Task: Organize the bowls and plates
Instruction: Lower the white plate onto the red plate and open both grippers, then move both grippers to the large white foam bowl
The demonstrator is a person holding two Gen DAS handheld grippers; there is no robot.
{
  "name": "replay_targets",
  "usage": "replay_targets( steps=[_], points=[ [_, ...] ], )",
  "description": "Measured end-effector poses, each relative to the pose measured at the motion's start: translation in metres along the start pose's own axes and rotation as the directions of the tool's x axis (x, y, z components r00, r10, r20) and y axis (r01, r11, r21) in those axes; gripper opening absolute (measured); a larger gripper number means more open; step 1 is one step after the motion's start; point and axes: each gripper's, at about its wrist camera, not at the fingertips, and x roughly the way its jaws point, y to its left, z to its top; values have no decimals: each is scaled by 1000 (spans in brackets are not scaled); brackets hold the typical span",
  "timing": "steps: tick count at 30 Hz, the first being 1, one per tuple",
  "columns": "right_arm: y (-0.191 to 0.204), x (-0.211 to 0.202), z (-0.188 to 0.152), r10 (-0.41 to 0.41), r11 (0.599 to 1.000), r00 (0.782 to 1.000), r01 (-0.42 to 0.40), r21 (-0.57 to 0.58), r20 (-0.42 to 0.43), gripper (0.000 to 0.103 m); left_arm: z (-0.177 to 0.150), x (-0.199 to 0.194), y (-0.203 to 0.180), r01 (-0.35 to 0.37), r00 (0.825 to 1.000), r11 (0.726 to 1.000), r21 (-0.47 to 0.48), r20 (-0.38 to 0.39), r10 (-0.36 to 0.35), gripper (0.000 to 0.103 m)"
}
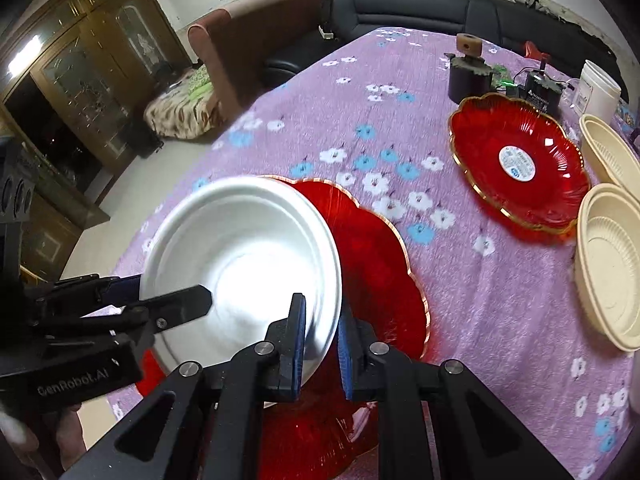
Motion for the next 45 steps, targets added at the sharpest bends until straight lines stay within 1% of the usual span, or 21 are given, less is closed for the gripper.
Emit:
replay_targets(
  steps=[3, 5, 7, 11, 14, 16, 18, 19, 21, 23, 27, 30, 33, 34, 35, 37, 39, 40, 41, 44, 45],
  points=[
    [8, 0, -8, -55, 997, 998, 56, -46, 29, 30, -4, -4, 0, 14, 1000, 1000, -21, 9, -14, 61],
    [11, -7, -12, -80, 993, 994, 85, -75, 69, 56, -7, -12, -2, 24, 999, 999, -25, 35, -23, 66],
    [9, -19, -17, -77, 993, 991, 86, -77, 108, 66, -12, -22, -3, 21, 997, 999, -29, 69, -19, 71],
    [-4, -45, -21, -58, 997, 986, 65, -39, 154, 67, -23, -45, -10, 25, 991, 999, -22, 129, -22, 71],
    [-26, -65, -34, -45, 999, 983, 43, 19, 180, 70, -32, -65, -32, 48, 988, 999, 19, 146, -50, 72],
    [-45, -73, -46, -33, 997, 982, 21, 69, 184, 71, -40, -85, -63, 82, 984, 992, 101, 149, -97, 75],
    [-65, -81, -57, -30, 993, 983, 8, 121, 182, 71, -51, -109, -104, 119, 977, 968, 221, 148, -154, 80],
    [-78, -85, -64, -32, 988, 983, 3, 156, 181, 71, -59, -121, -126, 142, 973, 949, 280, 138, -186, 83],
    [-106, -95, -79, -30, 972, 983, -14, 235, 182, 71, -78, -148, -177, 202, 962, 887, 416, 85, -259, 85],
    [-130, -103, -90, -29, 954, 983, -26, 297, 179, 70, -101, -175, -222, 246, 950, 809, 534, 34, -311, 85],
    [-172, -126, -115, -74, 919, 981, -4, 394, 182, 70, -157, -233, -301, 257, 926, 614, 746, -8, -378, 89],
    [-205, -147, -134, -142, 886, 973, 43, 463, 182, 70, -191, -260, -336, 218, 916, 493, 842, -3, -401, 91],
    [-231, -163, -151, -186, 853, 965, 66, 518, 185, 70, -207, -269, -347, 206, 910, 438, 875, -7, -414, 91],
    [-240, -169, -158, -208, 840, 961, 79, 537, 184, 70, -206, -269, -348, 203, 910, 441, 874, -3, -414, 91],
    [-245, -171, -161, -219, 833, 959, 86, 547, 182, 70, -203, -267, -348, 196, 915, 460, 866, 7, -404, 91],
    [-256, -178, -169, -233, 816, 956, 92, 570, 180, 70, -192, -265, -345, 225, 916, 505, 833, -5, -400, 91],
    [-264, -184, -173, -241, 807, 953, 92, 583, 182, 70, -180, -267, -339, 188, 919, 571, 799, 61, -389, 91],
    [-265, -186, -175, -245, 807, 952, 95, 583, 184, 70, -177, -268, -338, 180, 919, 589, 788, 79, -386, 91],
    [-267, -187, -176, -249, 806, 950, 96, 584, 188, 70, -175, -266, -337, 185, 918, 591, 786, 77, -390, 91],
    [-271, -191, -174, -254, 803, 946, 90, 589, 202, 70, -174, -252, -331, 174, 927, 555, 813, 55, -371, 91],
    [-273, -194, -174, -255, 801, 943, 83, 592, 212, 70, -168, -243, -326, 183, 929, 566, 804, 46, -366, 91]
  ],
)
